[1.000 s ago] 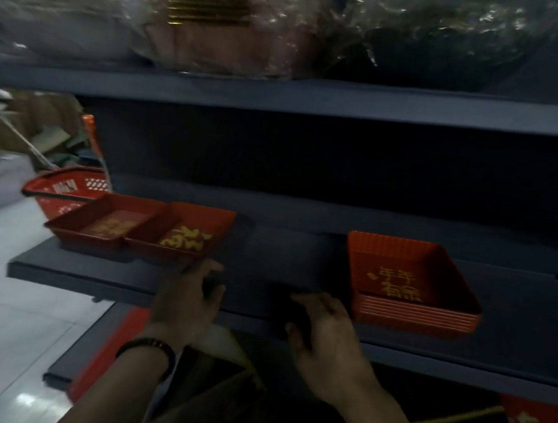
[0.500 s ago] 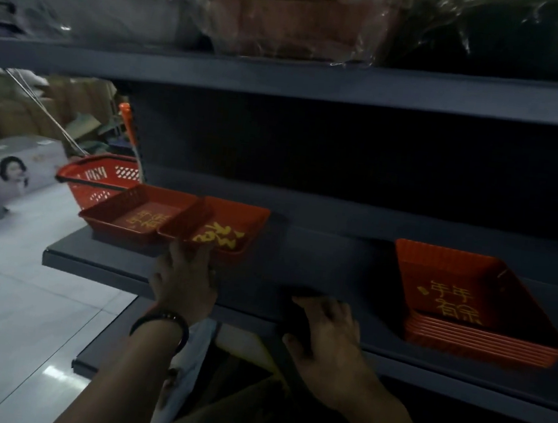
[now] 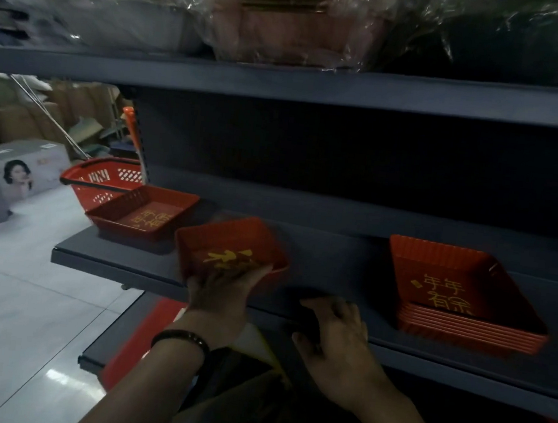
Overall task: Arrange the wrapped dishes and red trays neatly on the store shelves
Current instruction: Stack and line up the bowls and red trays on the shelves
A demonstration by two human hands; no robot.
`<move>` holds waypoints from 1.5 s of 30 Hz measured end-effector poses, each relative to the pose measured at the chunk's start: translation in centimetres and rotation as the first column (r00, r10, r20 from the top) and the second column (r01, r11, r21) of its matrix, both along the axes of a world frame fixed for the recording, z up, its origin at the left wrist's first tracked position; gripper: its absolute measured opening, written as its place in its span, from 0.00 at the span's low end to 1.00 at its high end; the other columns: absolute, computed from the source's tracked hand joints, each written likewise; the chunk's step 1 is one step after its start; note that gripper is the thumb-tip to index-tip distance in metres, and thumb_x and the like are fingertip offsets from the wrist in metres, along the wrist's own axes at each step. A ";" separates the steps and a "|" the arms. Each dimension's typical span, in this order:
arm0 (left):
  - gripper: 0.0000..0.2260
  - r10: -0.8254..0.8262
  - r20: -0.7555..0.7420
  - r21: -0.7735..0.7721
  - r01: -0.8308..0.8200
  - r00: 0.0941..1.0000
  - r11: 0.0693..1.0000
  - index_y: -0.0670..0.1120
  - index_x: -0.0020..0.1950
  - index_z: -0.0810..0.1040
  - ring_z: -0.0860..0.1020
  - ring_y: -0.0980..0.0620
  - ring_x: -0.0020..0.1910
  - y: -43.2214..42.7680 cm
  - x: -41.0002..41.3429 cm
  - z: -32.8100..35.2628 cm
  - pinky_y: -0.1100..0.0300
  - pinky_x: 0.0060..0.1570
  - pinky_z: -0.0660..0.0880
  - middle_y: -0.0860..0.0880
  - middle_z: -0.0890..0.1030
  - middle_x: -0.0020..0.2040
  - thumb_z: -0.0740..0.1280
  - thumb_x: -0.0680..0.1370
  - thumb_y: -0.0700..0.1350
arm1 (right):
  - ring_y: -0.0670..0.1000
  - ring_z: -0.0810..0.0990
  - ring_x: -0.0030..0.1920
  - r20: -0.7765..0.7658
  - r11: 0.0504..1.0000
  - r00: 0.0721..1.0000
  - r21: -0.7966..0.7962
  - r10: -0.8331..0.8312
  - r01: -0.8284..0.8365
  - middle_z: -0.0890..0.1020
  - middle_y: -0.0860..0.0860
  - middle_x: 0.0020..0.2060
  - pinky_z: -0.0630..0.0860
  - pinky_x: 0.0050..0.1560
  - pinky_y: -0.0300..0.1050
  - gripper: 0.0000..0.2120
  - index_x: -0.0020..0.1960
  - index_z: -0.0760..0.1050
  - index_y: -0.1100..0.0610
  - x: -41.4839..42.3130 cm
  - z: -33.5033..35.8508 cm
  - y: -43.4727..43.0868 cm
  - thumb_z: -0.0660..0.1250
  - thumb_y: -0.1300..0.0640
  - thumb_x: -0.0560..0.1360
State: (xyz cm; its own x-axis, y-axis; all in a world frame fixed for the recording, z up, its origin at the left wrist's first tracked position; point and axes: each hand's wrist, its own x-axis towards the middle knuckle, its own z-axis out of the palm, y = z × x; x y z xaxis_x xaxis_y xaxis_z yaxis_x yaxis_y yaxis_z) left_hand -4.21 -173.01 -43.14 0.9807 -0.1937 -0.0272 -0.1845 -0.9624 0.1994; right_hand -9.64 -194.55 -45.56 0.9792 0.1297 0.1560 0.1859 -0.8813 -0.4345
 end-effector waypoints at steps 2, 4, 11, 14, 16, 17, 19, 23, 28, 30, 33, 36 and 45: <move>0.43 -0.062 0.019 -0.044 0.063 0.998 0.997 0.68 0.84 0.49 0.56 0.47 0.85 -0.8 -0.6 0.0 0.47 0.80 0.56 0.56 0.55 0.86 0.64 0.79 0.38 | 0.51 0.62 0.74 -0.002 1.000 1.000 -0.004 0.004 -0.004 0.67 0.45 0.72 0.62 0.74 0.50 0.27 0.78 0.65 0.42 -0.5 0.2 0.0 0.65 0.42 0.81; 0.41 -0.128 0.045 -0.241 0.135 0.991 0.961 0.66 0.84 0.55 0.63 0.45 0.81 -1.4 -1.1 -0.4 0.51 0.79 0.61 0.50 0.63 0.83 0.65 0.79 0.36 | 0.52 0.63 0.74 0.004 1.000 1.000 0.003 0.009 -0.009 0.67 0.46 0.71 0.63 0.74 0.50 0.26 0.77 0.66 0.42 -1.0 0.3 0.1 0.66 0.42 0.81; 0.15 0.209 0.349 -0.384 -0.064 0.913 0.921 0.56 0.68 0.79 0.74 0.44 0.66 2.4 -2.6 -0.5 0.52 0.66 0.70 0.50 0.75 0.67 0.59 0.84 0.52 | 0.51 0.63 0.74 -0.005 0.999 1.000 0.041 0.017 -0.016 0.69 0.46 0.73 0.63 0.74 0.50 0.26 0.77 0.65 0.42 -1.8 0.3 0.0 0.66 0.42 0.81; 0.13 0.270 0.173 -0.334 -0.201 0.947 0.921 0.61 0.64 0.79 0.74 0.44 0.68 4.8 -2.7 -2.0 0.48 0.66 0.70 0.52 0.79 0.66 0.57 0.85 0.55 | 0.53 0.63 0.74 -0.014 0.998 0.999 0.058 0.030 -0.029 0.68 0.47 0.74 0.63 0.75 0.51 0.28 0.78 0.63 0.41 -1.9 0.2 0.7 0.66 0.44 0.81; 0.12 0.216 0.168 -0.357 -0.145 0.962 0.923 0.62 0.66 0.78 0.76 0.46 0.68 4.9 -3.2 -2.3 0.49 0.66 0.71 0.53 0.81 0.65 0.59 0.86 0.53 | 0.54 0.62 0.77 -0.029 0.997 0.999 0.067 0.045 -0.043 0.67 0.48 0.76 0.61 0.78 0.54 0.30 0.80 0.60 0.40 -2.0 -0.1 1.1 0.66 0.44 0.80; 0.13 0.191 0.178 -0.353 -0.118 0.965 0.928 0.61 0.68 0.78 0.76 0.46 0.68 4.7 -3.4 -2.2 0.52 0.67 0.71 0.51 0.81 0.66 0.60 0.87 0.52 | 0.55 0.61 0.78 -0.030 0.996 0.998 0.072 0.053 -0.051 0.66 0.48 0.77 0.60 0.79 0.56 0.31 0.80 0.58 0.39 -2.0 -0.3 1.3 0.65 0.44 0.80; 0.15 0.133 0.203 -0.348 -0.055 0.970 0.936 0.59 0.71 0.78 0.77 0.48 0.68 3.5 -4.2 -1.6 0.59 0.65 0.70 0.50 0.82 0.67 0.60 0.87 0.49 | 0.55 0.60 0.79 -0.028 0.994 0.997 0.090 0.070 -0.067 0.65 0.47 0.77 0.59 0.80 0.58 0.33 0.81 0.55 0.37 -2.0 -0.4 1.6 0.65 0.43 0.80; 0.17 -0.037 0.185 -0.367 0.104 0.982 0.924 0.60 0.75 0.76 0.80 0.54 0.65 0.1 -5.8 -1.2 0.59 0.68 0.73 0.54 0.84 0.67 0.61 0.87 0.49 | 0.55 0.63 0.76 -0.002 0.992 0.997 0.098 0.075 -0.074 0.66 0.48 0.75 0.63 0.77 0.55 0.33 0.80 0.55 0.37 -2.0 -0.2 1.7 0.66 0.45 0.80; 0.18 -0.076 0.085 -0.472 0.107 0.994 0.875 0.64 0.74 0.74 0.80 0.59 0.63 -0.9 -5.9 -1.2 0.58 0.69 0.75 0.59 0.82 0.65 0.65 0.85 0.50 | 0.55 0.79 0.60 0.074 0.990 0.997 0.142 -0.035 0.024 0.80 0.51 0.60 0.78 0.60 0.53 0.17 0.66 0.76 0.47 -1.7 -0.4 0.5 0.69 0.46 0.79; 0.18 0.041 0.150 -0.492 0.039 0.988 0.870 0.63 0.71 0.76 0.82 0.54 0.59 -0.1 -5.3 -1.1 0.56 0.64 0.77 0.57 0.82 0.60 0.67 0.83 0.46 | 0.54 0.82 0.54 0.124 0.981 0.990 0.186 -0.072 0.048 0.82 0.51 0.53 0.80 0.53 0.53 0.11 0.59 0.80 0.49 -1.6 -0.3 0.0 0.71 0.47 0.79; 0.22 0.267 0.263 -0.391 -0.151 0.927 0.908 0.64 0.69 0.76 0.79 0.46 0.62 1.8 -4.7 -1.3 0.51 0.63 0.72 0.53 0.75 0.62 0.70 0.79 0.44 | 0.52 0.83 0.49 0.152 0.980 0.983 0.185 -0.101 0.072 0.83 0.49 0.49 0.82 0.49 0.53 0.07 0.54 0.80 0.47 -1.7 -0.2 -0.7 0.72 0.46 0.78; 0.19 0.216 0.209 -0.449 -0.103 0.954 0.888 0.69 0.59 0.77 0.82 0.51 0.60 3.2 -4.5 -2.5 0.52 0.61 0.74 0.60 0.78 0.57 0.75 0.78 0.46 | 0.50 0.83 0.45 0.210 0.981 0.973 0.183 -0.097 0.058 0.82 0.46 0.44 0.82 0.45 0.54 0.04 0.48 0.78 0.46 -2.2 -0.3 -1.3 0.73 0.49 0.78; 0.09 0.203 0.371 -0.617 0.077 0.906 0.783 0.60 0.49 0.87 0.80 0.75 0.45 1.7 -4.9 0.1 0.80 0.48 0.69 0.67 0.84 0.44 0.77 0.78 0.44 | 0.42 0.79 0.40 0.399 0.958 0.902 0.283 -0.164 0.049 0.80 0.43 0.41 0.79 0.41 0.41 0.07 0.49 0.79 0.46 -4.7 2.2 -4.1 0.73 0.58 0.80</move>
State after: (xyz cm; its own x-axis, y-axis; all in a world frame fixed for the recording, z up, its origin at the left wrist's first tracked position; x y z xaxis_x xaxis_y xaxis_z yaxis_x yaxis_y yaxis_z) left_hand -9.11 -171.35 -43.06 0.8852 0.0314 0.4642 -0.3241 -0.6741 0.6637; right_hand -14.32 -198.69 -43.39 0.8228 -0.0732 0.5636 0.3110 -0.7720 -0.5543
